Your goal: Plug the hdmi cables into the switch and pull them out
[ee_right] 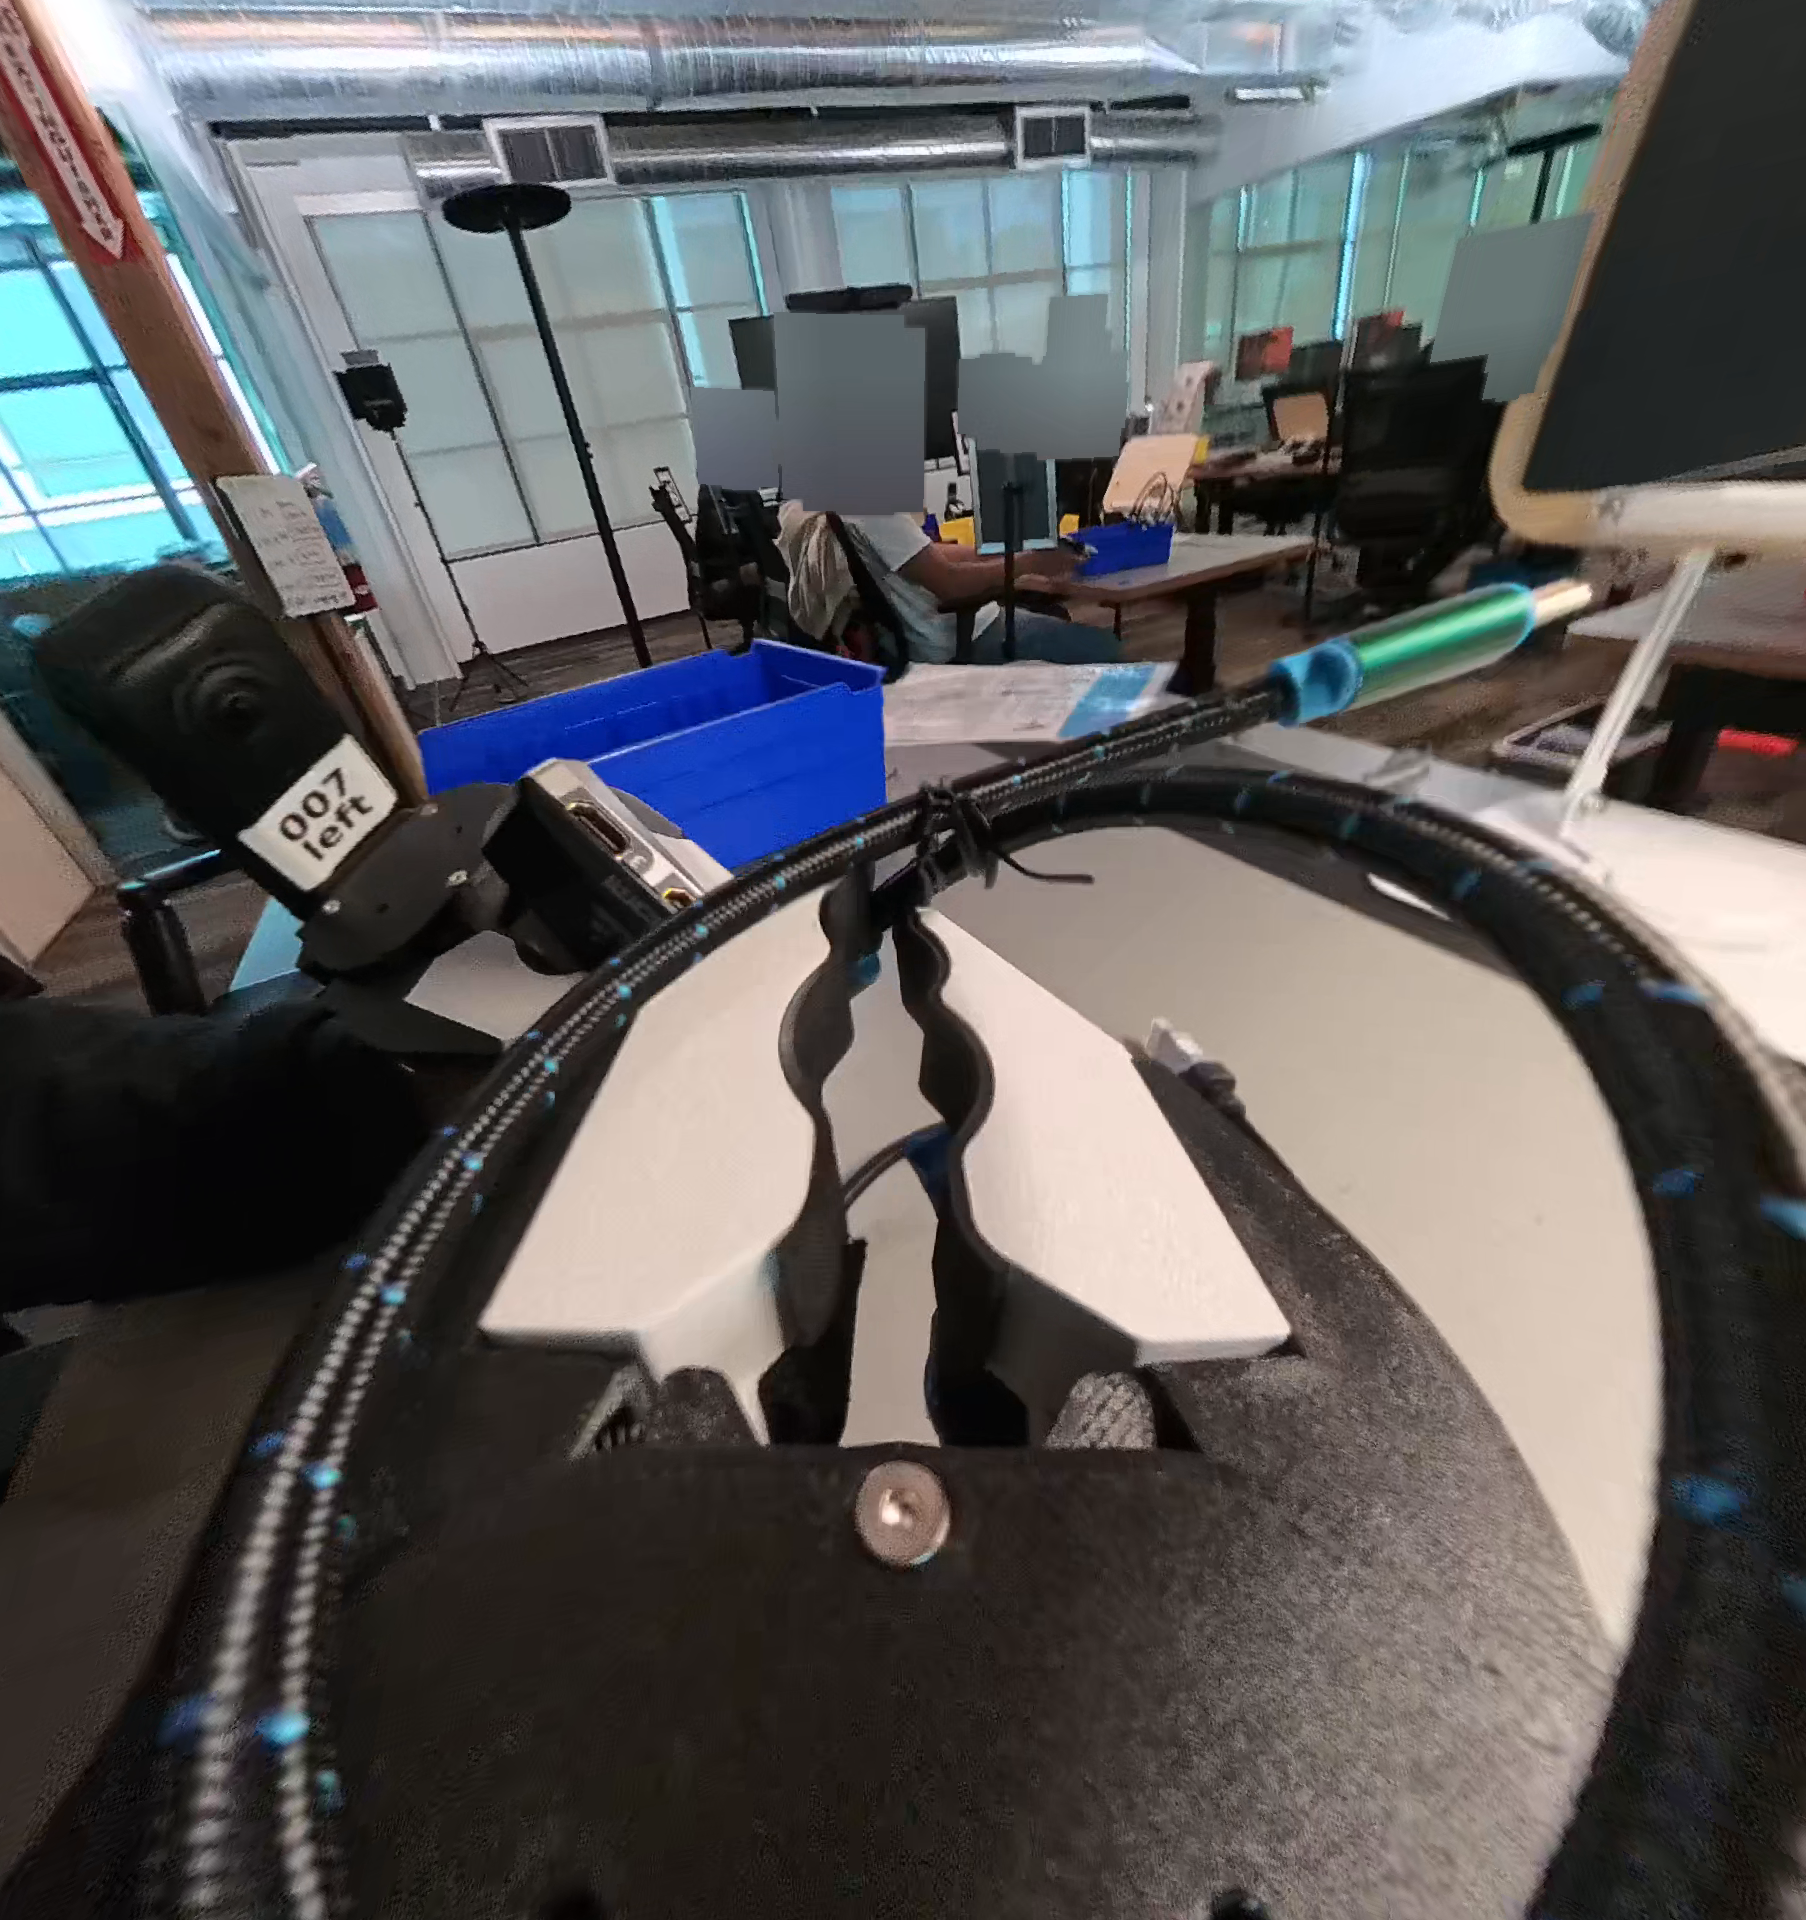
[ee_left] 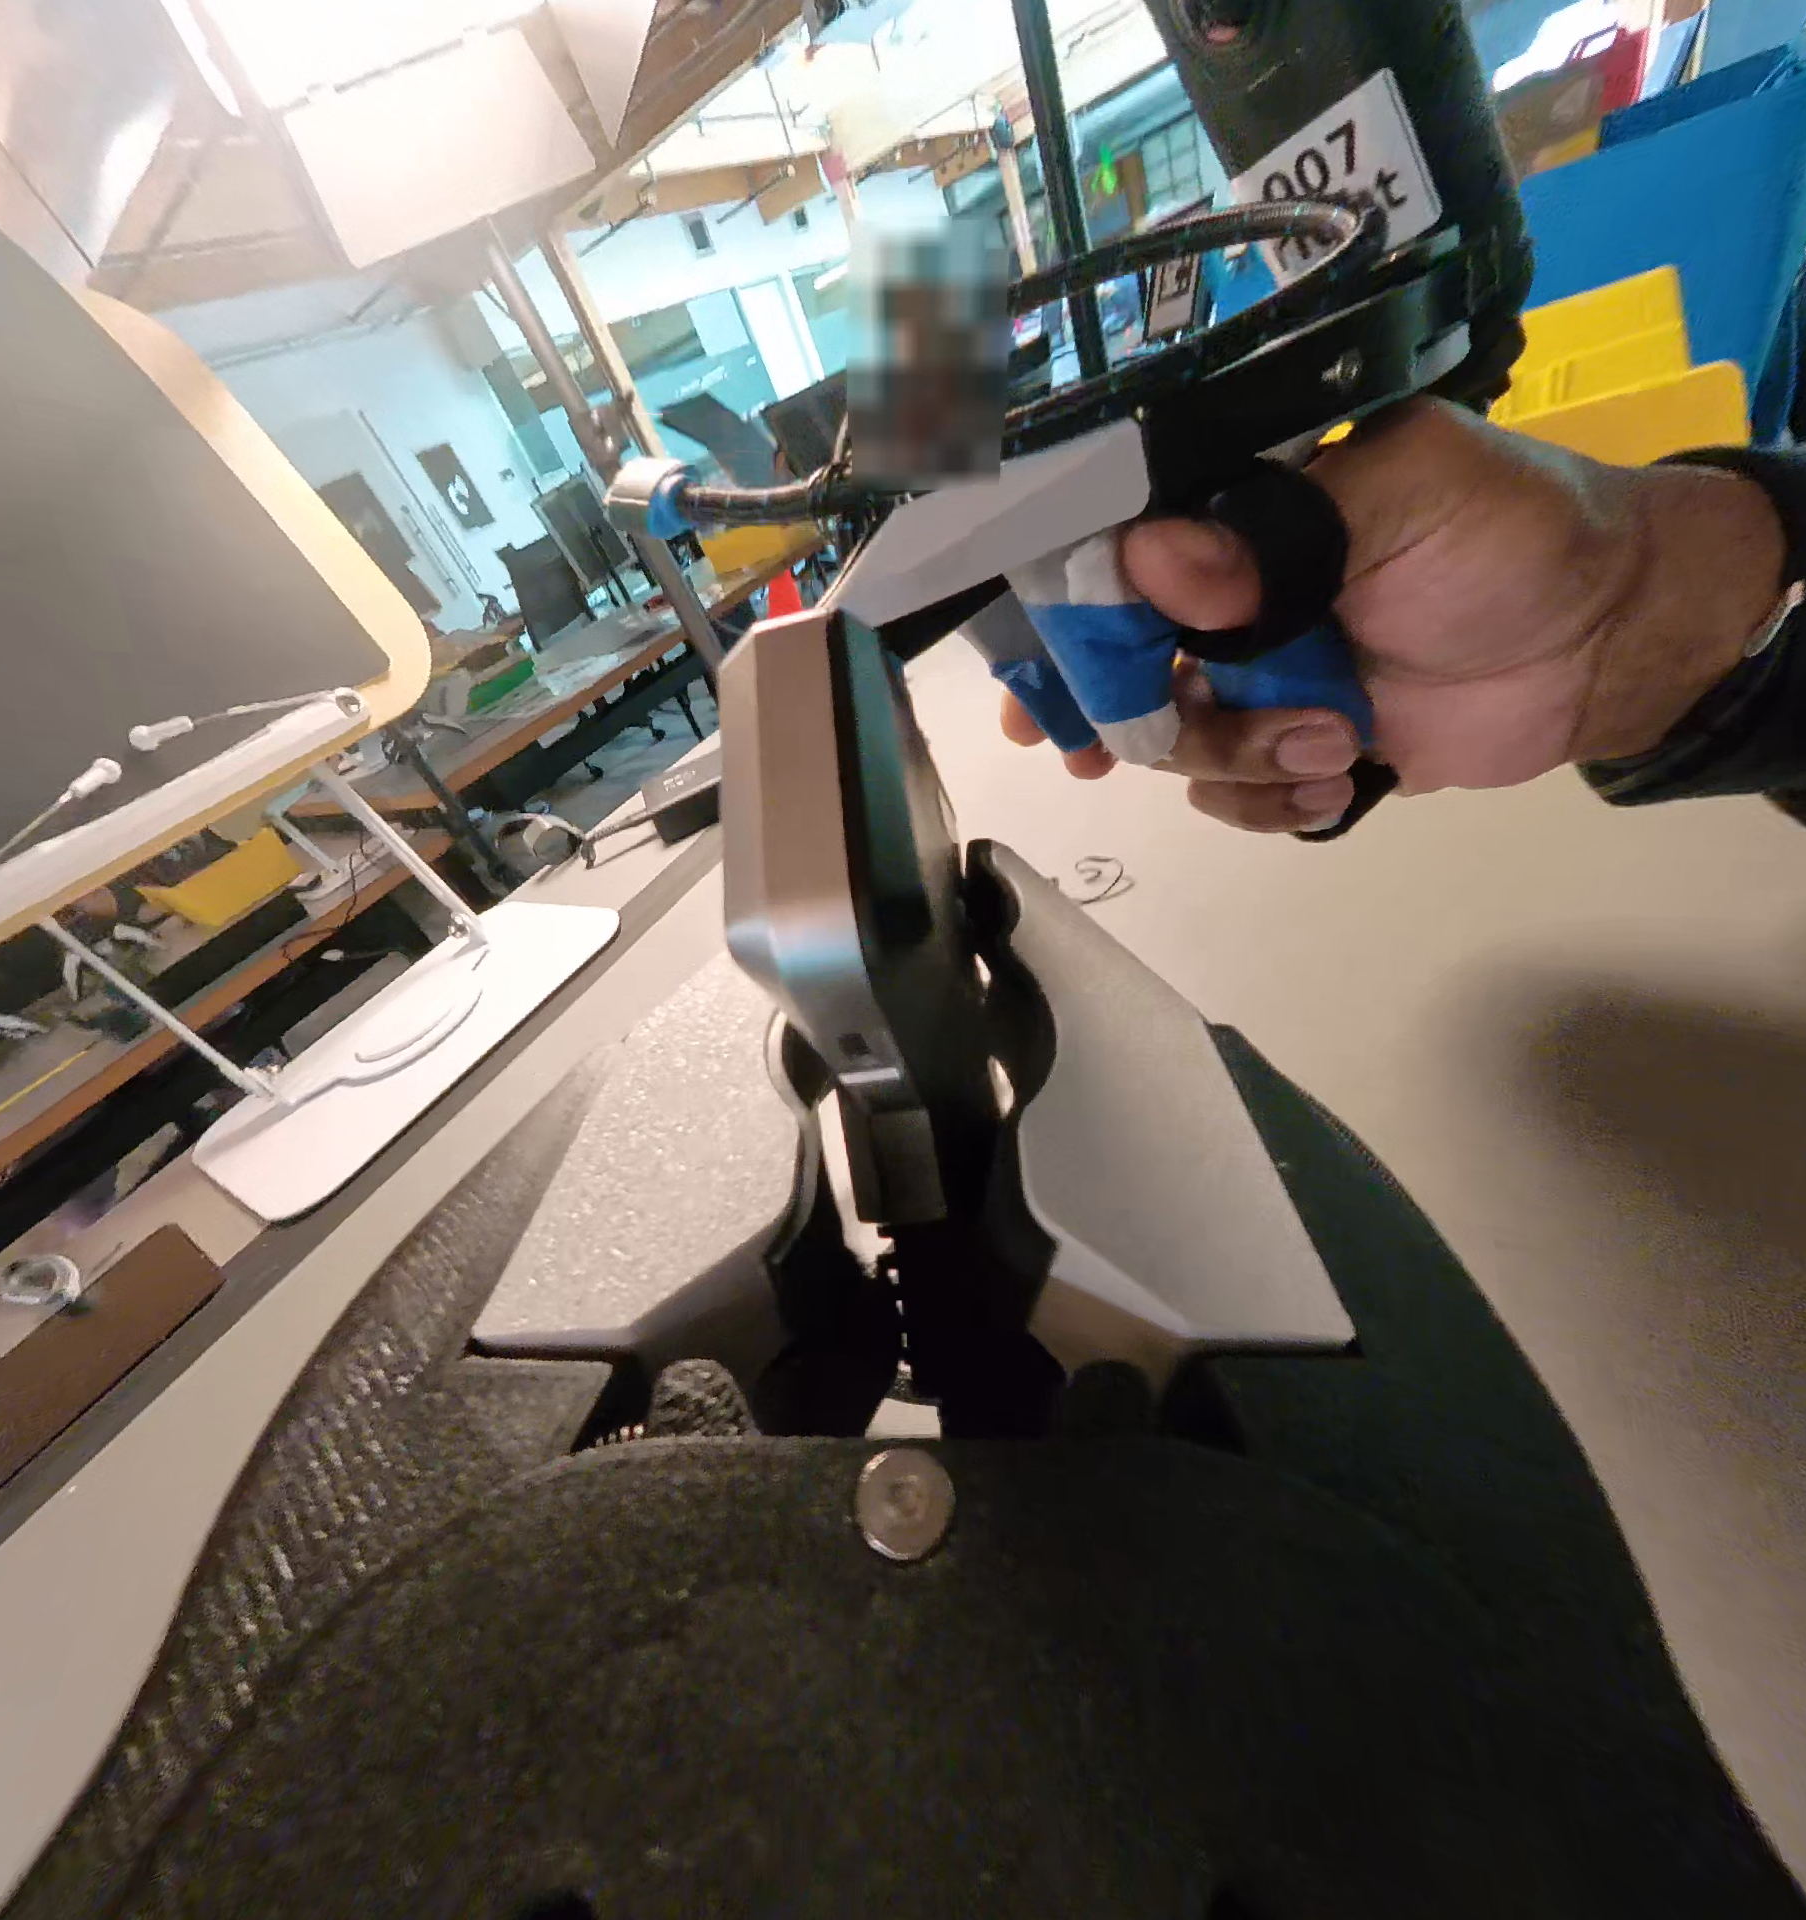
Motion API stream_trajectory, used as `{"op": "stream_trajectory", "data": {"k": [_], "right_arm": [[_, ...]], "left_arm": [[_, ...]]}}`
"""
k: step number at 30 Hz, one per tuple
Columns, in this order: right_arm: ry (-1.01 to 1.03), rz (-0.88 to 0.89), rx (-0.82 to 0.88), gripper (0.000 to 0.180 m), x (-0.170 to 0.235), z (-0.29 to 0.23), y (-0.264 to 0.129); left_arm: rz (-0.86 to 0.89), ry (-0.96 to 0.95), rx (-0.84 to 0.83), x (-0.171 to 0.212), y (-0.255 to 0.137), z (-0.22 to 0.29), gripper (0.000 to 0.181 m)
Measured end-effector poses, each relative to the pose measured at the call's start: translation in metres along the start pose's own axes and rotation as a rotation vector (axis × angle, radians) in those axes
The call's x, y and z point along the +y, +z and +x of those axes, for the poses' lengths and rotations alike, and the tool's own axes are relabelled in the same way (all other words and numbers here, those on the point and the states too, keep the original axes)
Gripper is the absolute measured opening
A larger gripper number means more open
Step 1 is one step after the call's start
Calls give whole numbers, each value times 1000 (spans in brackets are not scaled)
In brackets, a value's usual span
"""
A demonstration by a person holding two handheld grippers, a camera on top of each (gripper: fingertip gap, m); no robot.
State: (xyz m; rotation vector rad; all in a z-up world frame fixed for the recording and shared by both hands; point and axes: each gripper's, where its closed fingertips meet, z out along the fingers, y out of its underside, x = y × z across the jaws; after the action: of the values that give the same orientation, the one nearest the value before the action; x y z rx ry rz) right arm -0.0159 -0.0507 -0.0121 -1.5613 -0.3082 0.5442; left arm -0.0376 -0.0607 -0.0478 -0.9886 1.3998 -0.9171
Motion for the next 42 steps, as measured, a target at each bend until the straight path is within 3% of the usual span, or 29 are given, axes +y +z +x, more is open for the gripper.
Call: {"op": "stream_trajectory", "data": {"k": [1, 42], "right_arm": [[6, 5, 1, 5, -1, -1, 0], [18, -90, 22, 5, 3, 7, -6]], "left_arm": [[-6, -3, 2, 3, 1, 0, 25], [17, -93, 20, 10, 10, 6, 25]]}}
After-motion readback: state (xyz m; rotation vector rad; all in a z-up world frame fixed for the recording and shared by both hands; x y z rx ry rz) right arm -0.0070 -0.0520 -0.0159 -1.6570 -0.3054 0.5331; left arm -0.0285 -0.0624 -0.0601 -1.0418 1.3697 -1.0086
